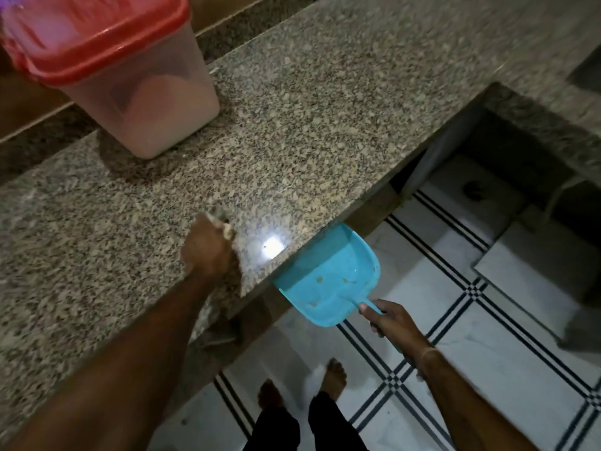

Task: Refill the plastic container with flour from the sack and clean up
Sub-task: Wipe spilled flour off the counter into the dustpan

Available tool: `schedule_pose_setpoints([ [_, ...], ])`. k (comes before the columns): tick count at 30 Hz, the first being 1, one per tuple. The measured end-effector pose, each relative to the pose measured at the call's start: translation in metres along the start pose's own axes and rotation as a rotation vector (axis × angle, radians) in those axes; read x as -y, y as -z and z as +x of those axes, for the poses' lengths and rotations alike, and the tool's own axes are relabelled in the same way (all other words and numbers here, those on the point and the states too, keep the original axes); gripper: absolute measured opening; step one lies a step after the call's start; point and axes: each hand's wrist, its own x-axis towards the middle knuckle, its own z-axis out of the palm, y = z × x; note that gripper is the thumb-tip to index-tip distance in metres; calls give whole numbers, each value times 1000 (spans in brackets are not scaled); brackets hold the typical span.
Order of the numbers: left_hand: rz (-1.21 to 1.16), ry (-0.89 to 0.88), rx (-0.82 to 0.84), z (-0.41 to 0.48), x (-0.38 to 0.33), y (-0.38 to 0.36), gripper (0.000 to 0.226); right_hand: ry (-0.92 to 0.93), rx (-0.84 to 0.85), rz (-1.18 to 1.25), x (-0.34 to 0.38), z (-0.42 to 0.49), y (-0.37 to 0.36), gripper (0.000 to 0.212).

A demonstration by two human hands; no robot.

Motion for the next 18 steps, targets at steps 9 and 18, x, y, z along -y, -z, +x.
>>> schedule_pose_setpoints([
  [9,-184,-339,116,-15,-106,-24,11,26,1,3,13,23,3,27],
  [18,-88,-185,-37,124,-66,-3,44,-87,8,-15,13,26,38,24],
])
